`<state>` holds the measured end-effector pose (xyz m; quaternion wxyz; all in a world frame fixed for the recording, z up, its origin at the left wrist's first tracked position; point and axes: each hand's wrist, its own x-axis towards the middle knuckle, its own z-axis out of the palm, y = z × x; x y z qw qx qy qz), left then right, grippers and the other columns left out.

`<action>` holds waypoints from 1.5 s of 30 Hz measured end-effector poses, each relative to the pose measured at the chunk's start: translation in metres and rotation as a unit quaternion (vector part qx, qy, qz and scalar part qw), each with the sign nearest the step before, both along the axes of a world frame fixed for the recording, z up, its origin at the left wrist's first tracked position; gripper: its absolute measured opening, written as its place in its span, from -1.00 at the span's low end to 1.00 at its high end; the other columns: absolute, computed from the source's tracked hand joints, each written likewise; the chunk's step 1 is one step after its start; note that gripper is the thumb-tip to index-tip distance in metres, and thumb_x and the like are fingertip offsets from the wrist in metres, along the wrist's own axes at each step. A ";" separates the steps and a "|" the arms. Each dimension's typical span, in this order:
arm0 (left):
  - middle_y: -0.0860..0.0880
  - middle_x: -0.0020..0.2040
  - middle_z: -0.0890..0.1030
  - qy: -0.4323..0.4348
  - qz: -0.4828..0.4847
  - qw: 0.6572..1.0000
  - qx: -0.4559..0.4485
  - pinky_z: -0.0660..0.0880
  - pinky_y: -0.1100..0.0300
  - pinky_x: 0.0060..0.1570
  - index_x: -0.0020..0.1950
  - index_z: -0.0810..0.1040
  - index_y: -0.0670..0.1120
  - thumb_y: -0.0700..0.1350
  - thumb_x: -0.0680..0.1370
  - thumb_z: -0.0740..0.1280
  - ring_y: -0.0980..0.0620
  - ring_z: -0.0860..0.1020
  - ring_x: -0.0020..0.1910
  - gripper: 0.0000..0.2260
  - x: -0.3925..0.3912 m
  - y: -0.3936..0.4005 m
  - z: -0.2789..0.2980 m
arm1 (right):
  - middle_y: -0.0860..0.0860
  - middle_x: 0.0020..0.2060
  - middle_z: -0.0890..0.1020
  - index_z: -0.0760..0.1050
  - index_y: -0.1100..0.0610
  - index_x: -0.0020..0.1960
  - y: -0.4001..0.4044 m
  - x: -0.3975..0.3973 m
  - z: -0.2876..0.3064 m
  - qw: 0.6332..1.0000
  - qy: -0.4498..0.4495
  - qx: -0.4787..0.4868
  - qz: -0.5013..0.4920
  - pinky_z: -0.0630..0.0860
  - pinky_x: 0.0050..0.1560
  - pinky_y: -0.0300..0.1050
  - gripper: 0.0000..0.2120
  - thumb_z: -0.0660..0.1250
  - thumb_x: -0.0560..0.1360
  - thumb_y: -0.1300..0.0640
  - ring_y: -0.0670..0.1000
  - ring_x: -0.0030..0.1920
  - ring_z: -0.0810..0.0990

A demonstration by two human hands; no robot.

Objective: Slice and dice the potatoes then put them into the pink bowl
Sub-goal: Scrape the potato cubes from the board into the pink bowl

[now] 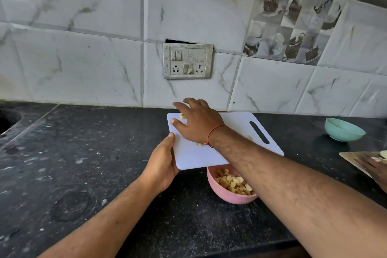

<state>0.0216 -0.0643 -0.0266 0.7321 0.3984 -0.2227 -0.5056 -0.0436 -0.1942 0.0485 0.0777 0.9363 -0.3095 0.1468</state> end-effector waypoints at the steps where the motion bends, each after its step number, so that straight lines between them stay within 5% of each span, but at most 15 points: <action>1: -0.17 0.22 0.73 -0.007 -0.001 1.000 0.000 0.64 -0.07 0.14 0.41 0.57 -0.10 0.03 0.80 0.07 -0.13 0.71 0.21 -0.62 0.000 0.000 0.000 | -0.02 0.56 0.31 0.26 -0.18 0.57 0.000 0.005 -0.002 1.000 0.013 0.000 -0.005 0.47 0.34 0.22 -0.44 0.10 0.62 -0.32 0.20 0.50 0.30; 11: -0.16 0.26 0.71 -0.015 0.003 1.000 0.004 0.63 -0.07 0.18 0.46 0.54 -0.09 0.02 0.80 0.06 -0.14 0.69 0.24 -0.62 0.003 -0.006 -0.006 | 0.09 0.14 0.60 0.51 0.05 0.31 0.001 -0.002 -0.018 0.999 -0.019 -0.025 -0.040 0.59 0.05 0.08 -0.69 0.14 0.67 -0.03 0.20 0.13 0.59; 19: -0.14 0.23 0.73 -0.014 0.011 1.000 0.002 0.70 0.04 0.01 0.43 0.54 -0.11 -0.01 0.81 0.04 -0.12 0.71 0.20 -0.63 0.002 -0.005 -0.007 | 0.08 0.18 0.54 0.49 0.02 0.33 0.011 -0.019 -0.025 0.999 -0.028 -0.015 -0.040 0.45 -0.04 -0.01 -0.70 0.20 0.64 0.02 0.19 0.18 0.50; 33: -0.11 0.25 0.72 -0.037 0.026 0.999 -0.004 0.61 -0.08 0.16 0.45 0.52 -0.05 0.03 0.81 0.02 -0.11 0.69 0.24 -0.62 0.008 -0.004 -0.005 | 0.04 0.07 0.54 0.50 0.02 0.25 0.064 -0.076 -0.040 0.997 -0.051 -0.046 -0.043 0.56 -0.09 0.06 -0.76 0.21 0.62 0.02 0.16 0.07 0.50; 45: -0.04 0.17 0.76 -0.020 0.049 0.999 0.012 0.66 0.05 -0.04 0.38 0.56 -0.02 0.06 0.80 0.06 -0.01 0.74 0.13 -0.66 0.007 -0.005 -0.004 | 0.03 0.15 0.58 0.47 0.00 0.30 0.088 -0.118 -0.038 0.995 -0.029 -0.032 -0.092 0.55 0.17 0.02 -0.70 0.12 0.65 -0.04 0.10 0.15 0.53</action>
